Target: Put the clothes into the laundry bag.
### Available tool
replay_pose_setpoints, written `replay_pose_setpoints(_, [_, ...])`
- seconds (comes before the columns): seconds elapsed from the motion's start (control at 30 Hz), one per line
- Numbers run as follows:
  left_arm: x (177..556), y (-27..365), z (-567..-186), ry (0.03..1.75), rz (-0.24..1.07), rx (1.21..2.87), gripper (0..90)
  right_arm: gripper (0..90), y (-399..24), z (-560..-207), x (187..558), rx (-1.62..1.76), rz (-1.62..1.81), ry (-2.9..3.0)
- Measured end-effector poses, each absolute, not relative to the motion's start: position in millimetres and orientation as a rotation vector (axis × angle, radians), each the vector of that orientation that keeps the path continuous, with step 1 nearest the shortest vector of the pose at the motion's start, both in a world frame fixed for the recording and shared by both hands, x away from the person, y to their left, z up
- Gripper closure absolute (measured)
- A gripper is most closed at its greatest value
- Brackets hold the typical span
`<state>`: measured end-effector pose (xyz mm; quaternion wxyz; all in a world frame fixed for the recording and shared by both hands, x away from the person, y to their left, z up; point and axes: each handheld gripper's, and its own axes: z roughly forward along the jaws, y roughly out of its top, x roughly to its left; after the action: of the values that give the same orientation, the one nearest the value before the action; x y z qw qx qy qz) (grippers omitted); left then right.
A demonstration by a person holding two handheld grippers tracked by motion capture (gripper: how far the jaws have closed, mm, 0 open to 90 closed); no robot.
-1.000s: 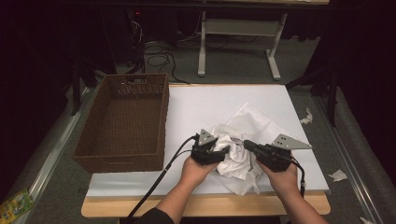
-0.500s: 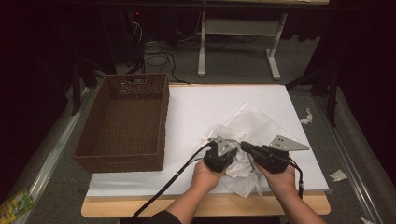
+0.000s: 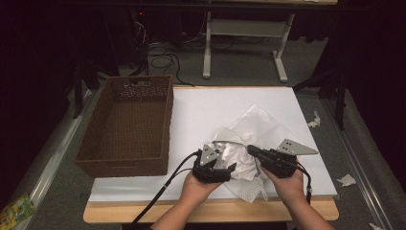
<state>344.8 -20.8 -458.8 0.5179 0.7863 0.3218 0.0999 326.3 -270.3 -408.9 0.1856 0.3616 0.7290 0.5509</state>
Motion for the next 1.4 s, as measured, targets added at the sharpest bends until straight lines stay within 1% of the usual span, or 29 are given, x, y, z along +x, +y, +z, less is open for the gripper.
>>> replay_pose_setpoints(0.1, [346.1,-31.2,-470.7,0.776,0.216,1.974,22.0,89.4,-269.5,-410.0,327.2,1.026,1.552,2.056])
replay_pose_setpoints(0.13, [347.8,-35.7,-473.5,0.793,0.206,2.000,26.2,89.4,-268.3,-410.6,327.5,1.026,1.551,2.055])
replay_pose_setpoints(0.17, [348.9,-39.6,-475.3,0.791,0.201,2.025,33.5,89.4,-267.7,-411.1,327.3,1.026,1.547,2.060])
replay_pose_setpoints(0.27, [350.5,-47.7,-476.0,0.749,0.176,2.057,61.9,89.4,-267.1,-412.1,326.5,1.028,1.543,2.062])
replay_pose_setpoints(0.3, [350.5,-48.8,-475.8,0.749,0.182,2.060,69.3,89.4,-268.0,-412.2,326.8,1.025,1.541,2.062])
replay_pose_setpoints(0.37, [351.7,-47.1,-474.2,0.737,0.200,2.057,79.1,89.4,-269.8,-412.3,326.7,1.032,1.547,2.057])
replay_pose_setpoints(0.4, [352.7,-44.9,-472.0,0.741,0.220,2.048,81.5,89.4,-270.5,-412.3,326.8,1.038,1.550,2.056])
replay_pose_setpoints(0.57, [358.3,-19.4,-451.2,0.765,0.307,1.970,82.9,89.4,-268.3,-412.9,328.5,1.028,1.555,2.058])
replay_pose_setpoints(0.63, [357.3,-10.8,-445.6,0.774,0.318,1.952,82.9,89.4,-264.0,-412.9,328.0,1.019,1.554,2.068])
replay_pose_setpoints(0.7, [354.2,-11.4,-442.4,0.768,0.319,1.946,83.0,89.4,-260.1,-412.8,327.8,1.008,1.555,2.073])
replay_pose_setpoints(0.8, [350.6,-26.2,-441.8,0.748,0.306,1.940,82.9,89.4,-255.8,-411.4,327.7,1.010,1.559,2.066])
replay_pose_setpoints(0.93, [355.2,-50.7,-447.6,0.745,0.304,1.924,82.8,89.4,-252.1,-409.4,325.9,0.999,1.563,2.065])
replay_pose_setpoints(1.13, [381.2,-74.6,-462.3,0.820,0.297,1.866,82.3,89.4,-256.6,-406.5,324.2,1.009,1.599,2.044])
replay_pose_setpoints(1.23, [393.0,-81.3,-467.6,0.857,0.329,1.849,82.0,89.4,-261.9,-404.2,323.5,1.012,1.611,2.029])
replay_pose_setpoints(1.3, [398.5,-84.1,-470.3,0.880,0.315,1.849,80.0,89.4,-264.5,-404.2,324.0,1.020,1.612,2.026])
replay_pose_setpoints(1.33, [398.4,-83.9,-470.1,0.882,0.311,1.853,77.5,89.4,-265.5,-404.9,324.6,1.027,1.610,2.024])
replay_pose_setpoints(1.4, [395.0,-81.9,-468.1,0.859,0.318,1.879,67.1,89.4,-268.4,-406.1,325.5,1.026,1.610,2.028])
